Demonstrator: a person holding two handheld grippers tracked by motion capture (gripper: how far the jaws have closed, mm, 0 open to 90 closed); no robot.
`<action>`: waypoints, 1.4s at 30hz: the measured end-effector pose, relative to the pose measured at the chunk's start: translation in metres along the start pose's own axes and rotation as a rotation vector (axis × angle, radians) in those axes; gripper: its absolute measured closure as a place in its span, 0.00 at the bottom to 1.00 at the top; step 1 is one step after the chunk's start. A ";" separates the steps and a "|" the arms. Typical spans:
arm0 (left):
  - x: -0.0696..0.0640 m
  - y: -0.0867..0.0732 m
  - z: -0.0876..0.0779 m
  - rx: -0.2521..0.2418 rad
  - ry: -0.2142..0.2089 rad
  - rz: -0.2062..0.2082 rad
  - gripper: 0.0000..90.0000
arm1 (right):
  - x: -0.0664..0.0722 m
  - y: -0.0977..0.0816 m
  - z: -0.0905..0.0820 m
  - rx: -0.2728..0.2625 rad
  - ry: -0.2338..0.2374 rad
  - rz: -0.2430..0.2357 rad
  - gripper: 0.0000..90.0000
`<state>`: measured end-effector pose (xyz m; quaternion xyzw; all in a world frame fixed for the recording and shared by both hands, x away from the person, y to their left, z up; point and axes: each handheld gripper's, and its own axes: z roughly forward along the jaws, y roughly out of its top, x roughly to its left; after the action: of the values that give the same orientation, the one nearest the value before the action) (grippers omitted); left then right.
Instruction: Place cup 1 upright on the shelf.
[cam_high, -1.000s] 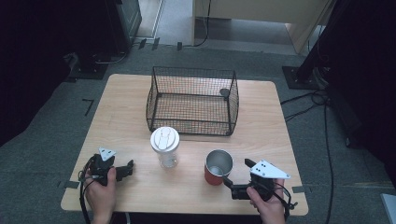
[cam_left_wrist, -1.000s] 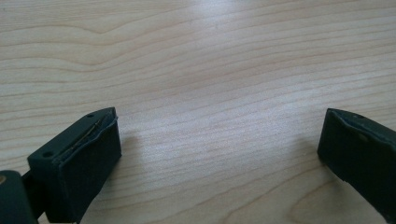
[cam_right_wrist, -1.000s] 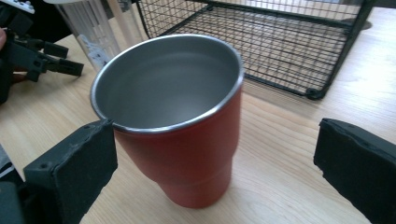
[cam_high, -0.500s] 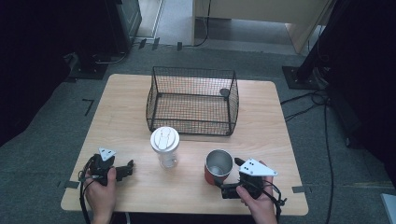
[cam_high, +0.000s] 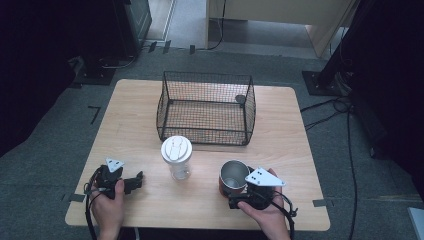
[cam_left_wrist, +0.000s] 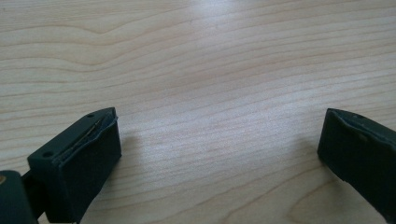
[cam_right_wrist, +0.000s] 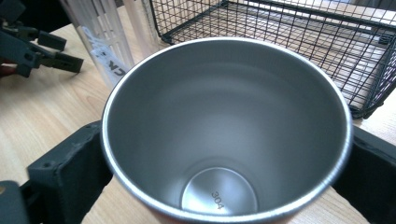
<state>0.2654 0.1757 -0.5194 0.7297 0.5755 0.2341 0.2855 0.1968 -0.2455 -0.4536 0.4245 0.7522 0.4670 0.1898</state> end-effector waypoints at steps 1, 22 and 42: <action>0.000 0.000 0.000 0.000 0.000 0.000 0.00 | 0.000 0.000 0.001 0.001 -0.005 0.004 0.01; 0.000 0.000 0.000 0.000 0.000 0.000 0.00 | 0.005 0.004 0.012 0.013 -0.043 -0.021 0.07; 0.000 0.000 0.000 0.000 0.000 0.000 0.00 | 0.006 0.010 0.013 -0.025 -0.068 -0.006 0.08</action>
<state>0.2654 0.1757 -0.5194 0.7296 0.5757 0.2339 0.2855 0.2066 -0.2311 -0.4510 0.4354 0.7408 0.4610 0.2217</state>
